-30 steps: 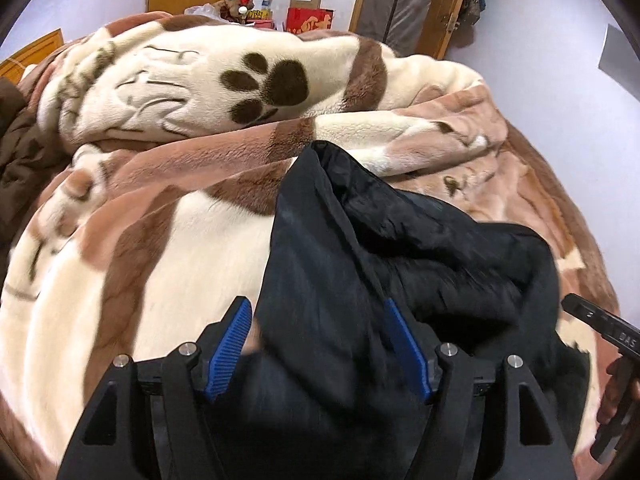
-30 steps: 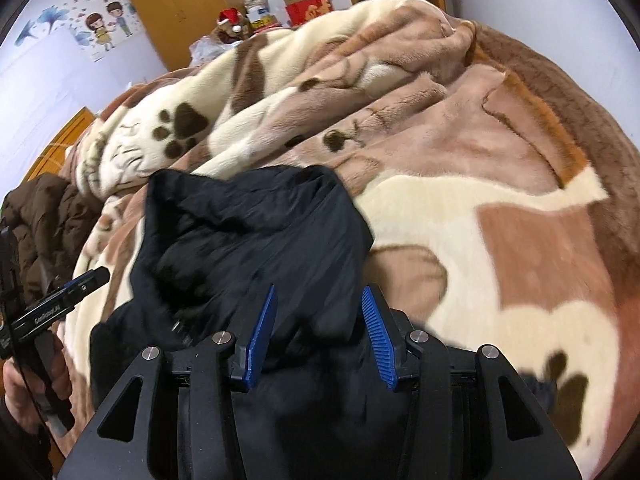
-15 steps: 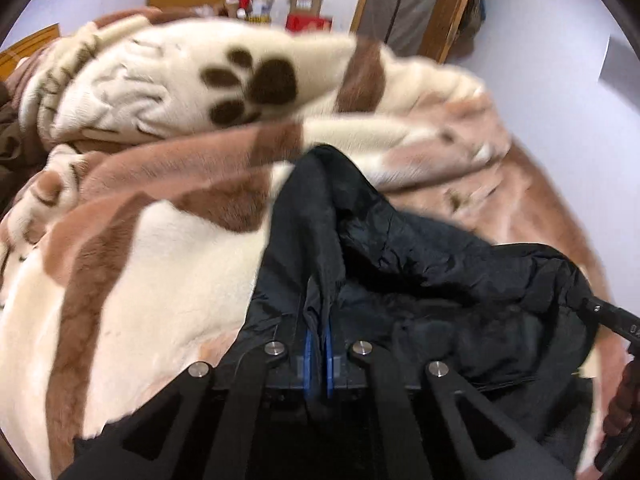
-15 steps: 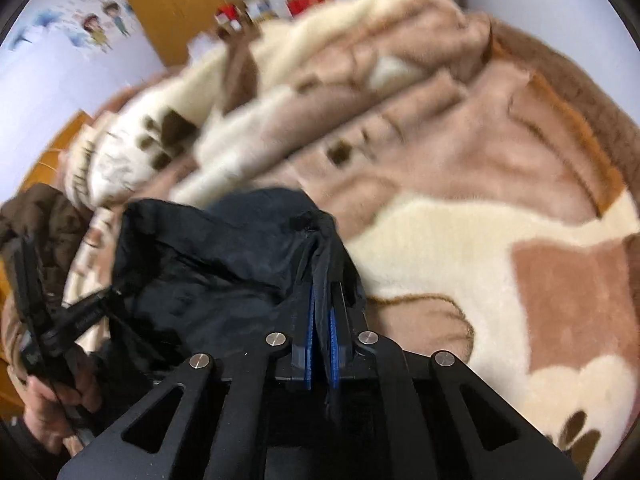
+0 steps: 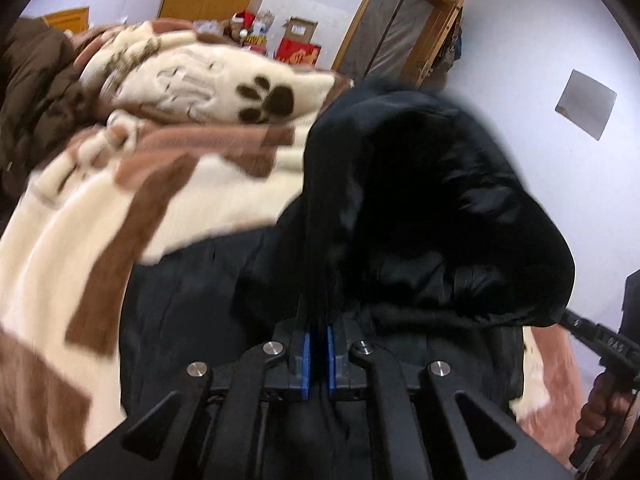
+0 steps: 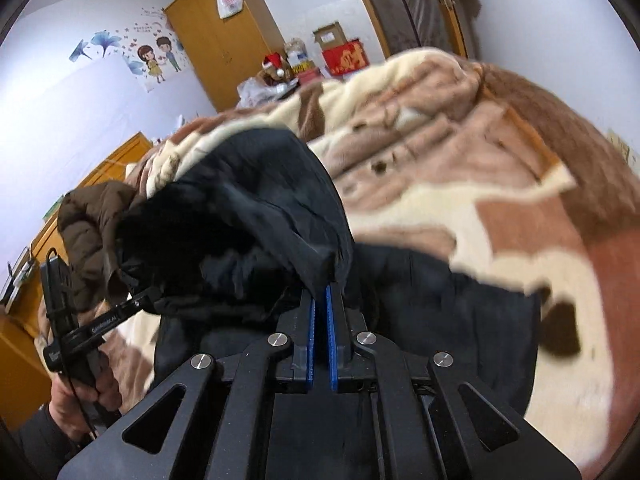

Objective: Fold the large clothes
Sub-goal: 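Grasp the hem with both grippers and lift it toward the collar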

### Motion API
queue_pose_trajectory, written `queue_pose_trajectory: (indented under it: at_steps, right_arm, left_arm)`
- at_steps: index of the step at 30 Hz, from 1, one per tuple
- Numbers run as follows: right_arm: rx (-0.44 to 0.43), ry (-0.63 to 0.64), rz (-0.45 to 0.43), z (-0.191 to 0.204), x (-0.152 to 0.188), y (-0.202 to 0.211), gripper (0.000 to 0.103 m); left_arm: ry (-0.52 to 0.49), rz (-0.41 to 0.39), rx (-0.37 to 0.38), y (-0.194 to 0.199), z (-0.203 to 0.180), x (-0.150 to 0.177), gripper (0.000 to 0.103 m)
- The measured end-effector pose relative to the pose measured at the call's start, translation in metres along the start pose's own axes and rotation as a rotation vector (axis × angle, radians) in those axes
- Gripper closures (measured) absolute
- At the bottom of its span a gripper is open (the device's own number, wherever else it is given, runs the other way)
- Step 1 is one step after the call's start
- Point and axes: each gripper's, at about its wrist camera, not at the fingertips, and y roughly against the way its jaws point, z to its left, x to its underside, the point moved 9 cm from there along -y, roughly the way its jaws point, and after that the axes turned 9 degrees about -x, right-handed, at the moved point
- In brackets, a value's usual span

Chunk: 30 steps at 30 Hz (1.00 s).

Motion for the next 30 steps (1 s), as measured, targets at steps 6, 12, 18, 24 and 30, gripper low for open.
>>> queue_pose_trajectory:
  at_steps: [6,12,18,24,30]
  right_arm:
    - [0.048,-0.089,0.124,-0.029,0.066,-0.007,0.098]
    - [0.067,-0.124,0.147,-0.035,0.087,0.012,0.094]
    - [0.039,-0.050,0.087,-0.001,0.062,0.022,0.083]
    - [-0.010,0.025,0.115,0.038,0.061,-0.024,0.082]
    - [0.056,0.039,0.306,0.021,0.131,-0.089,0.082]
  left_arm:
    - [-0.032,0.082,-0.053,0.015,0.014,0.053,0.094]
    - [-0.078,0.118,-0.067,0.046,0.028,0.087,0.094]
    - [-0.081,0.047,-0.047,0.077,0.023,0.079,0.068]
    - [-0.112,0.018,-0.013,0.043,-0.014,0.055,0.065]
    - [-0.133,0.183,-0.067,-0.024,-0.010,0.118,0.065]
